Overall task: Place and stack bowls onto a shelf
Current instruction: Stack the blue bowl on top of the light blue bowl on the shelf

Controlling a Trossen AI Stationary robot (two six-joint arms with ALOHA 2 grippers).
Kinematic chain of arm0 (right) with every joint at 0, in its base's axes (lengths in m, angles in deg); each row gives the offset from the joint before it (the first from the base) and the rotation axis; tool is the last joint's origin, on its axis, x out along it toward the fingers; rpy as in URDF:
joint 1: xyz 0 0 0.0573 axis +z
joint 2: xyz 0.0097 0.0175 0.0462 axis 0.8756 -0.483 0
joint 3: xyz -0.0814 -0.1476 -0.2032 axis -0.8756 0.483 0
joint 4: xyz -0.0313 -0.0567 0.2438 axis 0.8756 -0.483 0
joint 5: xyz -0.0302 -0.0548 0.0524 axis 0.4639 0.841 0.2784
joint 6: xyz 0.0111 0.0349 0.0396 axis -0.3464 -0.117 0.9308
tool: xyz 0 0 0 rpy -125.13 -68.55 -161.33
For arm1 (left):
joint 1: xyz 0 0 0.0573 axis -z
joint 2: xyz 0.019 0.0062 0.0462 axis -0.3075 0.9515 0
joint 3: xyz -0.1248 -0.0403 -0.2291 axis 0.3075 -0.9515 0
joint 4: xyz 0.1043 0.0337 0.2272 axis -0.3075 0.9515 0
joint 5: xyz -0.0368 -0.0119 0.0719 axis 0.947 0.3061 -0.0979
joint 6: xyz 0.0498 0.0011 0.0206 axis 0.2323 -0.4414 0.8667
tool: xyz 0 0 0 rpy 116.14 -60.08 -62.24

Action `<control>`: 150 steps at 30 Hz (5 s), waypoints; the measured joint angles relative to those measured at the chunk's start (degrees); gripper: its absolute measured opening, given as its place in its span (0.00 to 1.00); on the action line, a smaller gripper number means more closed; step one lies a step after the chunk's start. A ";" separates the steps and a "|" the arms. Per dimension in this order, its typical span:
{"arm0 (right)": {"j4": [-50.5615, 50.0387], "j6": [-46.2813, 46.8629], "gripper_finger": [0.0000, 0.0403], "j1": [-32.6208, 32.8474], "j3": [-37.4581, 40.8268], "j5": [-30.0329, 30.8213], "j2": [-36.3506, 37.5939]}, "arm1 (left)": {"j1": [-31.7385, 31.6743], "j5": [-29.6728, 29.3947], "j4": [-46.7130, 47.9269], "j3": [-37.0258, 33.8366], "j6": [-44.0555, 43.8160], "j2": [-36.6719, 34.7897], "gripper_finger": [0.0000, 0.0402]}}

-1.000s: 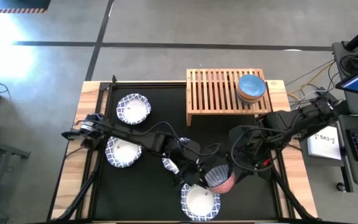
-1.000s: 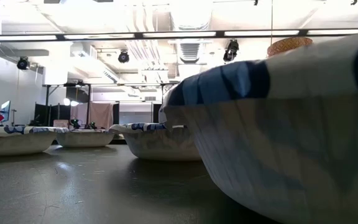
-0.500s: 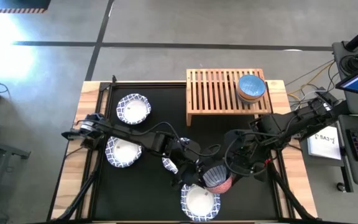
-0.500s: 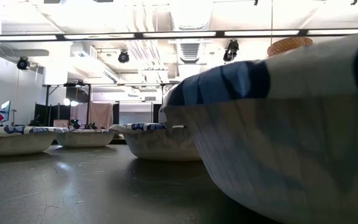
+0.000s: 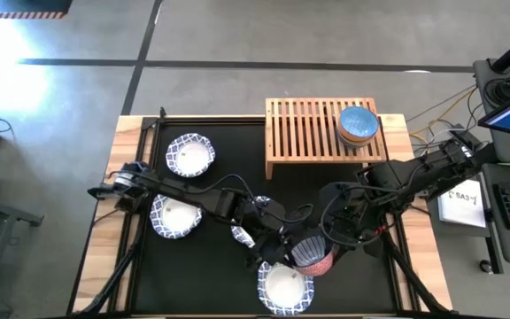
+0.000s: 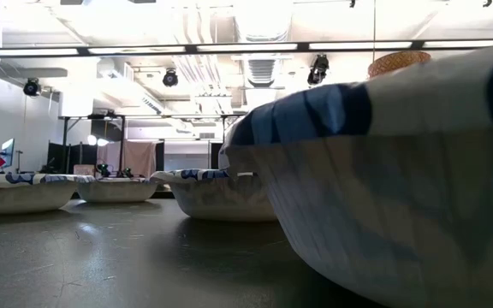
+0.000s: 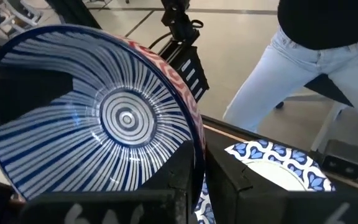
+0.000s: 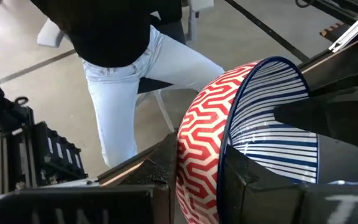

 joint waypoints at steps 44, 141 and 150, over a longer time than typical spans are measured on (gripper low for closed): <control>1.60 46.92 0.06 -0.52 -0.11 6.11 0.66 | 0.14 -12.56 3.65 0.17 -15.87 -0.10 0.35; -41.00 43.40 0.04 -45.51 -16.68 60.47 -1.76 | -0.17 -60.38 27.15 8.79 -30.12 -0.02 0.66; -41.00 43.42 0.04 -47.80 -16.68 60.15 -2.72 | -0.17 -60.37 30.64 8.76 -33.64 -0.02 0.66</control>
